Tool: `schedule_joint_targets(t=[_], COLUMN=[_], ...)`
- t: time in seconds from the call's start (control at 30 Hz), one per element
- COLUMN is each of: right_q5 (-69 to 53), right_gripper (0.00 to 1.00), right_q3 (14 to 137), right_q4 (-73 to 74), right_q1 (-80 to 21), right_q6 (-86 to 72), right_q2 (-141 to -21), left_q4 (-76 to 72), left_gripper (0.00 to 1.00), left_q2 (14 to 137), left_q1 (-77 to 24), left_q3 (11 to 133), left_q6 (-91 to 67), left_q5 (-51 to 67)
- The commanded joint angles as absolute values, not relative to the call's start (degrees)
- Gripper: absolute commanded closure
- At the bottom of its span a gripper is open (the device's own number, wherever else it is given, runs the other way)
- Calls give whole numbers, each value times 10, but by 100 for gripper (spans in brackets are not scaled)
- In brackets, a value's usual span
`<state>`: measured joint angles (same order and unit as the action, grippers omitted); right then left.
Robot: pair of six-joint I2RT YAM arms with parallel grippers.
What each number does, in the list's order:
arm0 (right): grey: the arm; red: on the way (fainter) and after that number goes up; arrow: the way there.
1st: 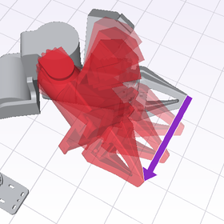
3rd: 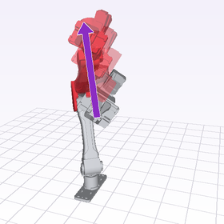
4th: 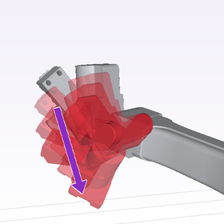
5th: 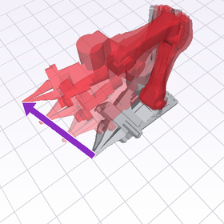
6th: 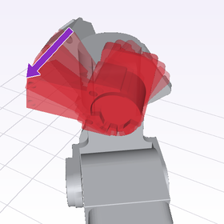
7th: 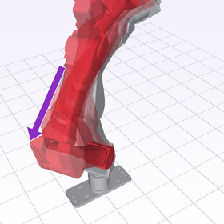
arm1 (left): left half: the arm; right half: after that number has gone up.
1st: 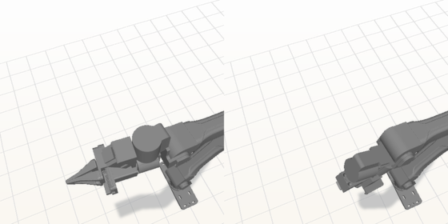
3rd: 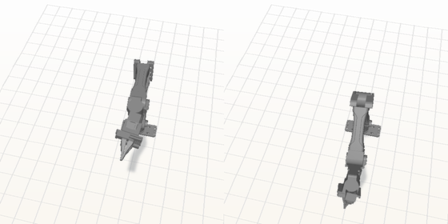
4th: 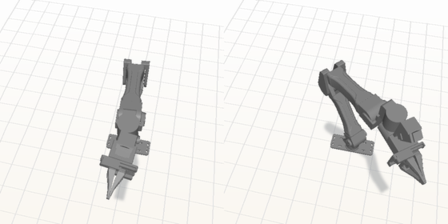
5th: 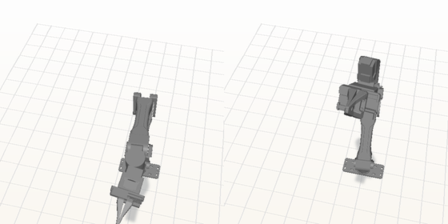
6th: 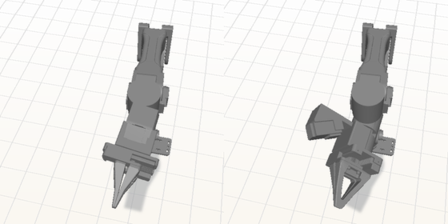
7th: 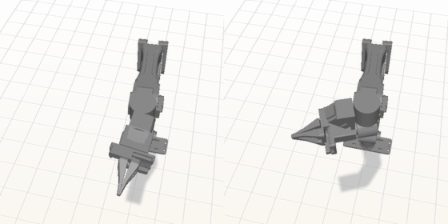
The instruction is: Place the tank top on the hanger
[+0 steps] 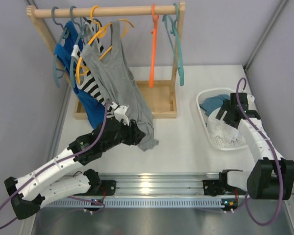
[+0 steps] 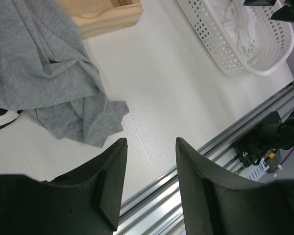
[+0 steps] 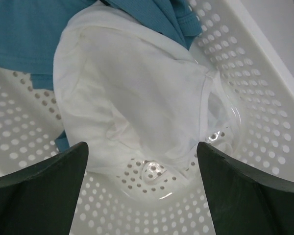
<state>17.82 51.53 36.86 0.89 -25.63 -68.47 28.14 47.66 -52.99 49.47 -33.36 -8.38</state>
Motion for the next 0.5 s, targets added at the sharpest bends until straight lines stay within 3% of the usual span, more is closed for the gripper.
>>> schedule_joint_targets(t=[0.0,0.2,0.3,0.4,0.43,0.47], right_q5=[179,168,167,168,162,156], right_gripper=[9,16,26,56,81,89], right_q3=[504,514,507,506,515,521], right_q4=[308,280,265,272,279,291], right_q1=[36,45,45,47,47,46], right_q6=[-235,-245,-248,-248,-247,-247], right_q2=[-702,-782,-792,-792,-788,-781], left_q4=[263,259,259,262,262,262], left_gripper=[50,50,50,50,50,50], left_q2=[472,475,475,475,476,475], left_q1=[-533,-533,-533,-533,-533,-533], left_q3=[487,485,487,487,487,485], left_q6=[-343,-343,-341,-340,-342,-344], left_q5=[-75,-69,-71,-70,-69,-69])
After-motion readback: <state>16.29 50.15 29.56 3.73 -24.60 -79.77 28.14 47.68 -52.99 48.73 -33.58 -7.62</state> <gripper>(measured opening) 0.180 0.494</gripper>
